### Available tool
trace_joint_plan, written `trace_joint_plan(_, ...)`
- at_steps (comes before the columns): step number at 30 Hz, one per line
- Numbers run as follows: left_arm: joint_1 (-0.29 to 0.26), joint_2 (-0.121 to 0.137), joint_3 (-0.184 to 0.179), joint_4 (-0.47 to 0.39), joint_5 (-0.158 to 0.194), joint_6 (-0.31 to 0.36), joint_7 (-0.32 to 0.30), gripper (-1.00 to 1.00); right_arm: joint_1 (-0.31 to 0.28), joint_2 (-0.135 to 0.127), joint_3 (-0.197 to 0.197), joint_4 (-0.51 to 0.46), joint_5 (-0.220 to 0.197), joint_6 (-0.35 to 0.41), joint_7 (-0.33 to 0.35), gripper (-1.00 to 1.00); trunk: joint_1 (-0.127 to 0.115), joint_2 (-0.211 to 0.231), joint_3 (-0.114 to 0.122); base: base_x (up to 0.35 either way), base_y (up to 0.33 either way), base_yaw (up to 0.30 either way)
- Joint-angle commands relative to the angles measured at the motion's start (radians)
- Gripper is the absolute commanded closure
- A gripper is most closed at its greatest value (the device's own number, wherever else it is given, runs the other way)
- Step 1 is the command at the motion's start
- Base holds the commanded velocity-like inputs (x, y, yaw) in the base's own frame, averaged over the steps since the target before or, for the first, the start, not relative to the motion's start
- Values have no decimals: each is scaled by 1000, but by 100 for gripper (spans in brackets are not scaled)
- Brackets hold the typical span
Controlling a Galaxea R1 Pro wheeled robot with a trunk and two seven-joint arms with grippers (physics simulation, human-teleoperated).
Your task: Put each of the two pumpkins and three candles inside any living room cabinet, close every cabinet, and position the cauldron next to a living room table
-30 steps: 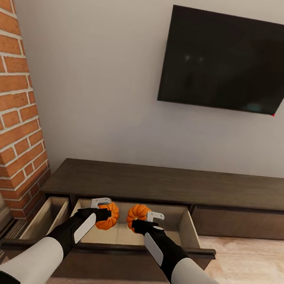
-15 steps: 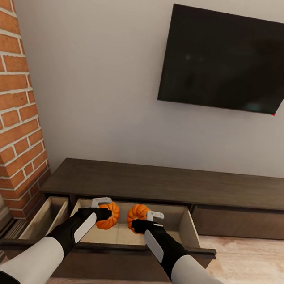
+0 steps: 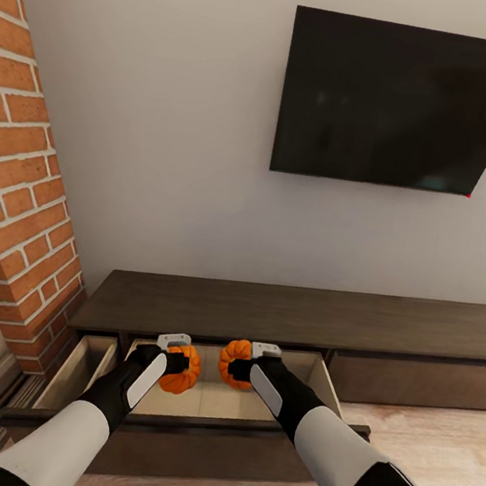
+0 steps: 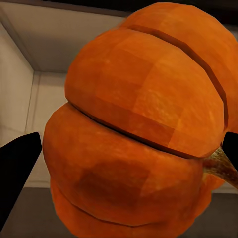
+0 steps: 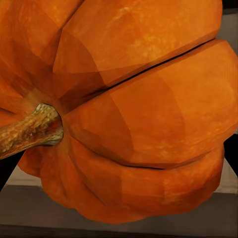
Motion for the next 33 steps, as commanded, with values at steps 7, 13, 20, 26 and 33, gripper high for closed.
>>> trace_joint_plan(7, -2, -1, -3, -3, 16, 4, 11, 100, -3, 1, 6, -1, -18, 15, -63, 100, 15, -29, -14, 0, 0, 0)
trace_joint_plan(13, -2, -2, -2, -3, 18, 4, 10, 100, -3, 1, 6, -1, -39, 31, -80, 100, 38, -71, -32, 0, 0, 0)
trace_joint_plan(20, -2, -2, -2, -3, 17, 3, 11, 100, -3, 1, 6, -1, -41, 34, -81, 100, 65, -120, -54, 0, 0, 0)
trace_joint_plan(26, -1, -2, -4, -3, 15, 2, 12, 100, -3, 3, 6, -1, -41, 32, -81, 100, 77, -141, -64, 0, 0, 0)
trace_joint_plan(33, -1, -2, -4, -3, 14, 2, 14, 100, -3, 9, 6, -1, -40, 31, -82, 100, 77, -141, -64, 32, 0, 0)
